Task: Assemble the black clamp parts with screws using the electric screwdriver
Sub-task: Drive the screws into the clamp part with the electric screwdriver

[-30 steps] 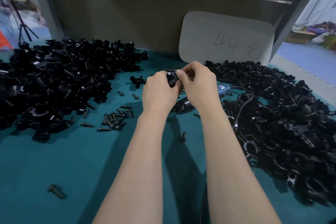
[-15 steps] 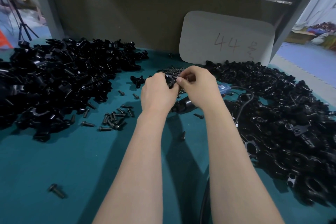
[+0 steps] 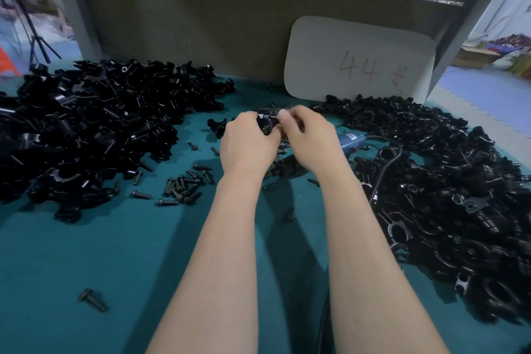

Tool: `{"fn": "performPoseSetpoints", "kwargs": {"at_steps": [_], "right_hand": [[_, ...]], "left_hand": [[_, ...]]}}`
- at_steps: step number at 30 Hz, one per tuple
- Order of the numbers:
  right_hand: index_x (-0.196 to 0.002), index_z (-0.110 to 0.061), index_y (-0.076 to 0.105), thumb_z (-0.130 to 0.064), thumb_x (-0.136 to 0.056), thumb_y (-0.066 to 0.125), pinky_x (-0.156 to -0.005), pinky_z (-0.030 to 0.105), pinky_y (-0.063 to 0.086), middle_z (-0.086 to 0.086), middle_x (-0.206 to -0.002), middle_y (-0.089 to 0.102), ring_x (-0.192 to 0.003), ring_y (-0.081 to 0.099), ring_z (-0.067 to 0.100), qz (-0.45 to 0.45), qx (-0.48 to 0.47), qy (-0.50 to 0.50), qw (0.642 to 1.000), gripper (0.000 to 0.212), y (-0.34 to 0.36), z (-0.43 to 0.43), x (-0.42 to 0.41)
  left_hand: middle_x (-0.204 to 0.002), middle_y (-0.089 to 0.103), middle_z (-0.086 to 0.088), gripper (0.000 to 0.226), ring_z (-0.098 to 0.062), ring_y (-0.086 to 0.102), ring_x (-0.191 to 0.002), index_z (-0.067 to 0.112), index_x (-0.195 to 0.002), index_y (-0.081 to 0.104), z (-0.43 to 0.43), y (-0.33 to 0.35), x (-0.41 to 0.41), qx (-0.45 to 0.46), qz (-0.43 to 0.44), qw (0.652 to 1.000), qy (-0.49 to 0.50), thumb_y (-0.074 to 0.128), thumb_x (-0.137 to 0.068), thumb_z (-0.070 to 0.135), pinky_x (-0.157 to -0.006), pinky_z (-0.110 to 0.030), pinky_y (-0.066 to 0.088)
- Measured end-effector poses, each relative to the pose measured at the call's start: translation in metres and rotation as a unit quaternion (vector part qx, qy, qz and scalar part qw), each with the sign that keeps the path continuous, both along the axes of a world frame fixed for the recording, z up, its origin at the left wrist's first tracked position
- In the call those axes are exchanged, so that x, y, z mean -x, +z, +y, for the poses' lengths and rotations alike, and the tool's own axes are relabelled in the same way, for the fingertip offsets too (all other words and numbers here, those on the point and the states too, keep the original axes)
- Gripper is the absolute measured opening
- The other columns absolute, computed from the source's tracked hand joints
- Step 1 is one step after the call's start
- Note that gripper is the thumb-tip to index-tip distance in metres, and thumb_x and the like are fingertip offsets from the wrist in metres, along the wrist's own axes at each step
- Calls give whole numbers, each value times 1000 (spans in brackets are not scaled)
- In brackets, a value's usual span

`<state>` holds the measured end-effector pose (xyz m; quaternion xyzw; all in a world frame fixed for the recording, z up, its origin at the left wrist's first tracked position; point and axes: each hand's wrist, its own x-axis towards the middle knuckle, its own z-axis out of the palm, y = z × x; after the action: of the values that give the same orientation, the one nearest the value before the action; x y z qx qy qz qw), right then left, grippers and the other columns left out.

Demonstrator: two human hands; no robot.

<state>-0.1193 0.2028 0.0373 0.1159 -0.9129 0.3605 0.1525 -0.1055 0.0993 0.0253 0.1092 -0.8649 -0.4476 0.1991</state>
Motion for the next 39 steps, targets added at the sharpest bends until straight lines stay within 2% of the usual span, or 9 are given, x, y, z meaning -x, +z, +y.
{"fn": "performPoseSetpoints", "kwargs": {"at_steps": [4,7,14,22,27,29,31,34,39], "right_hand": [[-122,-10,51,-50,-96,42,-82,34,37,14,-126,50,-100,52,27,-56,16,-207,977,48,-8,25,8],[-135,-5,32,-50,-93,50,-88,37,39,23,-139,31,-114,49,39,-170,-32,-233,957,64,-18,30,13],[-142,-6,19,-42,-86,64,-77,31,34,26,-145,19,-94,51,33,-197,6,-252,947,80,-24,18,30],[-144,-2,17,-26,-83,63,-84,36,50,22,-136,42,-110,55,32,-121,271,-242,924,80,-9,31,22],[-102,0,53,-4,-84,60,-78,33,58,16,-109,62,-101,64,26,-118,635,-93,758,19,20,37,4],[-92,-5,49,5,-84,56,-88,45,54,18,-111,56,-102,60,31,-129,719,-43,681,14,24,38,3],[-91,-4,46,10,-83,50,-93,50,50,16,-106,52,-96,59,30,-132,742,-41,656,16,24,37,4],[-88,-5,48,-1,-87,57,-94,45,49,11,-97,50,-90,56,27,-123,764,-42,632,11,16,35,9],[-122,-11,44,-49,-89,59,-101,49,45,12,-129,52,-115,57,31,-69,808,-40,584,53,9,43,14]], "left_hand": [[-80,68,0,17,-14,72,-69,20,-78,56,-4,-7,3,-301,-9,953,-16,65,-91,27,-74,-34,60],[-92,66,-8,18,-8,68,-54,13,-81,54,-9,-9,4,-487,-23,873,-13,65,-92,22,-57,-19,58],[-111,63,-13,27,-12,69,-60,1,-115,56,-9,-11,2,-579,-52,813,-39,63,-93,17,-59,-18,58],[-129,58,-14,55,-11,68,-67,6,-143,39,-16,-18,10,-589,-49,806,1,62,-94,18,-64,-20,58],[-106,64,-10,23,-13,64,-64,6,-115,56,-15,-23,10,-537,-35,843,15,59,-95,16,-52,-17,52],[-89,64,-6,8,-18,65,-69,12,-92,58,-12,-28,11,-446,-39,894,33,59,-95,19,-67,-27,56],[-82,67,-2,12,-22,68,-77,16,-90,60,-9,-31,11,-292,-64,953,42,61,-93,27,-74,-33,56],[-83,68,-5,27,-21,60,-68,10,-95,64,-6,-32,6,-94,-102,988,69,60,-89,36,-50,-27,41],[-82,72,-9,27,-24,71,-79,5,-89,61,-3,-29,4,-66,-111,990,59,58,-87,32,-71,-38,57]]}}
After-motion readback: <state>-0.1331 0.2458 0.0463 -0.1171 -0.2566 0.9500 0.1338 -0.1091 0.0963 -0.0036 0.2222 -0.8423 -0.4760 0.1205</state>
